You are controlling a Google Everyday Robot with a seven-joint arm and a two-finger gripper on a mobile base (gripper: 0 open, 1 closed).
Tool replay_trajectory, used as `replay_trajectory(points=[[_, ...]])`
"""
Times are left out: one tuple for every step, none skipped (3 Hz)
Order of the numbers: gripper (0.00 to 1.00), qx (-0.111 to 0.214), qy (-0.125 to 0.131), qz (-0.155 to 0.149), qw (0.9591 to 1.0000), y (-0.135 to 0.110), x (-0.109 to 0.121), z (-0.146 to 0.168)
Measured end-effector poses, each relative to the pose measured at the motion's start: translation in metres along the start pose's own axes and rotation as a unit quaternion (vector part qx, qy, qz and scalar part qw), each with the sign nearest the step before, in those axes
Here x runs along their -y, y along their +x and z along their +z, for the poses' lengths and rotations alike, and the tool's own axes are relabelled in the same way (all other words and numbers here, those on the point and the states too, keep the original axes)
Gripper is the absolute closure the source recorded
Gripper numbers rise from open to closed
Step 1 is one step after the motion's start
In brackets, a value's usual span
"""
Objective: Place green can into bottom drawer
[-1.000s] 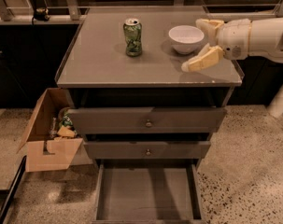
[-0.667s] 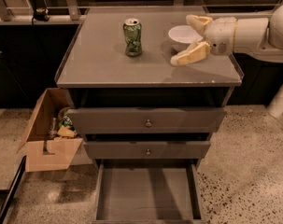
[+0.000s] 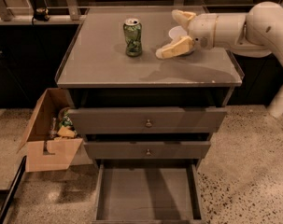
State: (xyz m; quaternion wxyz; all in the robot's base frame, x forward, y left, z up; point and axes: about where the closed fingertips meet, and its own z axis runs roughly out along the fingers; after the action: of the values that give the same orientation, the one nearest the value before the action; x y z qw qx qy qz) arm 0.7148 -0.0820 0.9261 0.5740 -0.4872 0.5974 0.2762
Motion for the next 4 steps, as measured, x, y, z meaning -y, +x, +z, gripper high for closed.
replay_trajectory(points=[[0.00,0.005,-0.003,0.005,1.0000,0.003,0.006,0.031],[0.00,0.007,-0.009,0.007,0.9999,0.004,0.007,0.043],[0.00,0.007,-0.021,0.003,0.9998,0.002,0.006,0.062],[0.00,0.001,-0.043,-0.002,0.9991,0.001,0.006,0.092]])
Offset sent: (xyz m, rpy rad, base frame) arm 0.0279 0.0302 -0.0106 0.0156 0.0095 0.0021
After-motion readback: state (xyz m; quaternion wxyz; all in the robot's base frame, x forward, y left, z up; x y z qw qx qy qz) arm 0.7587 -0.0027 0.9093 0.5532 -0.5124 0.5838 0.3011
